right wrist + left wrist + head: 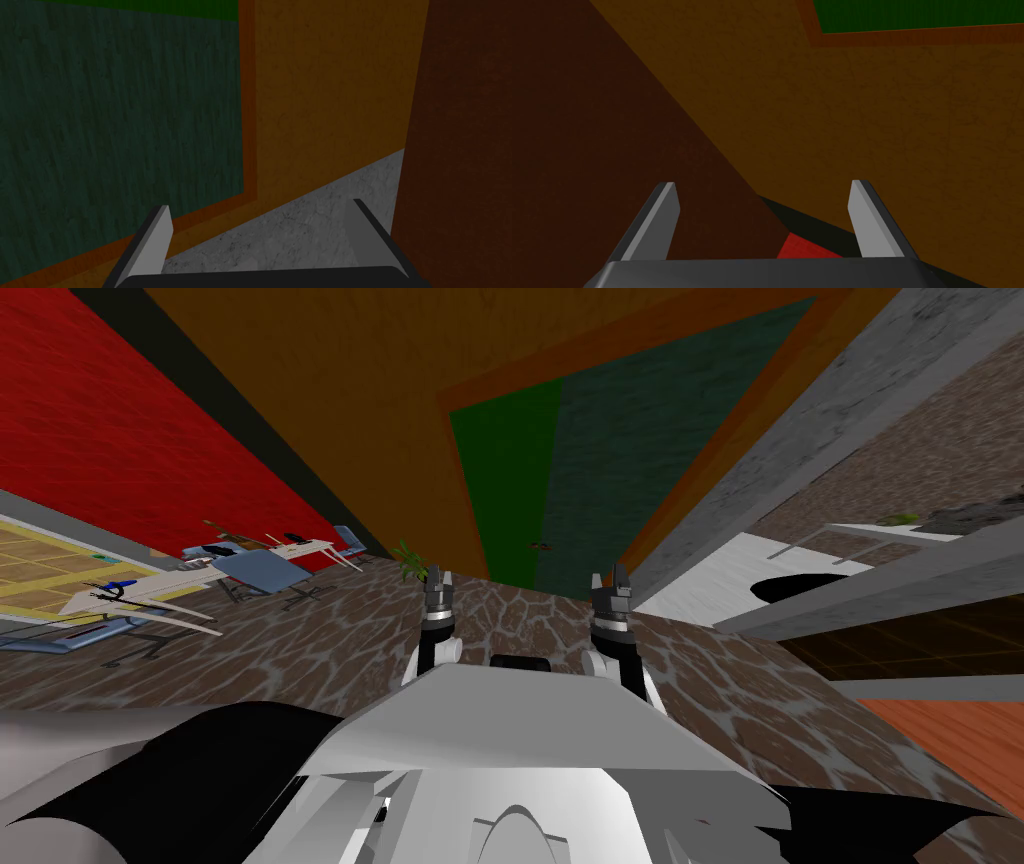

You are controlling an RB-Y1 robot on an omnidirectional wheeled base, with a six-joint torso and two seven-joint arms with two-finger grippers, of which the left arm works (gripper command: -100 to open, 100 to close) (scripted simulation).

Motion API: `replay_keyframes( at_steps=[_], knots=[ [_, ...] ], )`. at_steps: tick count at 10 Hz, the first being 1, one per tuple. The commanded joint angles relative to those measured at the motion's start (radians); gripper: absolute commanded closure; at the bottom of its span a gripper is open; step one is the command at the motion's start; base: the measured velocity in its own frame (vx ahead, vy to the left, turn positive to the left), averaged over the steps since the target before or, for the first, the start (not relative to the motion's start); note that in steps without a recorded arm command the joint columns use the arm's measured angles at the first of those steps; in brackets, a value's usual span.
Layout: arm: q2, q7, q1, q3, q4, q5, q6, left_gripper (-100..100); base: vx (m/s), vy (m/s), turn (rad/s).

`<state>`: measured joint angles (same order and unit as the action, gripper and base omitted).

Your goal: Pull the door open

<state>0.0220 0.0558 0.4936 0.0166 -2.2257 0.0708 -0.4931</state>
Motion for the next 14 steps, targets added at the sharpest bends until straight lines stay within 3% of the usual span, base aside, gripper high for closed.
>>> replay_keyframes(
  at_steps=[1,8,14],
  knots=[
    [-0.015,-0.008,-0.009,0.002,0.037,-0.004,-0.01,-100,0.089,-0.025,-0.083],
    [-0.072,-0.046,-0.048,0.011,0.207,-0.024,-0.055,-100,0.157,-0.06,-0.075],
    [-0.103,-0.072,-0.075,0.017,0.32,-0.037,-0.086,-100,0.107,-0.036,-0.056]
  ],
)
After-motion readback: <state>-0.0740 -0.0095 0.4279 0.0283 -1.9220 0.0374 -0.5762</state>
